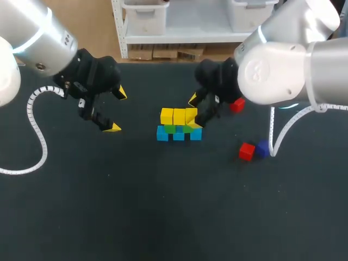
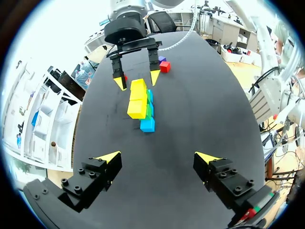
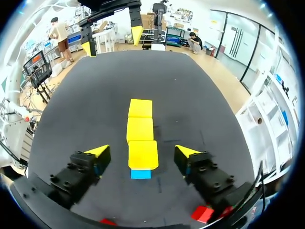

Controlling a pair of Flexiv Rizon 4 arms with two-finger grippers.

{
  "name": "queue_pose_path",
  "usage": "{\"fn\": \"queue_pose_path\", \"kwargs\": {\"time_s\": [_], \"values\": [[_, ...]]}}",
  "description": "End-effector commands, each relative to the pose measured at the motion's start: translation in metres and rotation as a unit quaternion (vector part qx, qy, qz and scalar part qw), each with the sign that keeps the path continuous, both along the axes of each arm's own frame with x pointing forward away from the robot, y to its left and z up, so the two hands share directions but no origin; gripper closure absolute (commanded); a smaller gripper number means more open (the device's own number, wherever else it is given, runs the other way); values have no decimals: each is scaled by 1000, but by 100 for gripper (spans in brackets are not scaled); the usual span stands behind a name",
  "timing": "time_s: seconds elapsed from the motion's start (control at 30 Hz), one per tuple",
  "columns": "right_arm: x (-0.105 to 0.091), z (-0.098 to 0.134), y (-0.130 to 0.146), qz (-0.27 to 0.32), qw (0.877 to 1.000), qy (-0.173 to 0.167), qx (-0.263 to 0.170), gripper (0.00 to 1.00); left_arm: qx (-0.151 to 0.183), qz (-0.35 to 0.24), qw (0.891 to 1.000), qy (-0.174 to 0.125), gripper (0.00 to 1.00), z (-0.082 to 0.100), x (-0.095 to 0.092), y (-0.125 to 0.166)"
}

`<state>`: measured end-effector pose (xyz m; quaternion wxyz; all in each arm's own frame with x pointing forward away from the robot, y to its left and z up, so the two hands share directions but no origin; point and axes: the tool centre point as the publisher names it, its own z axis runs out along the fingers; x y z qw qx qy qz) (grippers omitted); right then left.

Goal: Place the blue cubes, place green cubes on the blue cubes, place the yellow cubes on the green cubes, then place the red cubes on the yellow cubes, and place purple cube on the red cubes.

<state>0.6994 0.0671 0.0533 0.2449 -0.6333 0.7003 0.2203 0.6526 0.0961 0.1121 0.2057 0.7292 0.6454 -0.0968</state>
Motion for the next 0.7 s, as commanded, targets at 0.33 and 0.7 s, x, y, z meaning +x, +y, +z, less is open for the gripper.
{"fn": "queue_pose_path", "kwargs": {"time_s": [0.33, 0.7], "values": [[3, 31, -69, -69, 997, -28, -25, 0, -2, -2, 1000, -1, 0, -1, 0, 1], [10, 14, -112, -208, 976, -12, -56, 0, -2, -2, 1000, -1, 0, -1, 0, 1]]}}
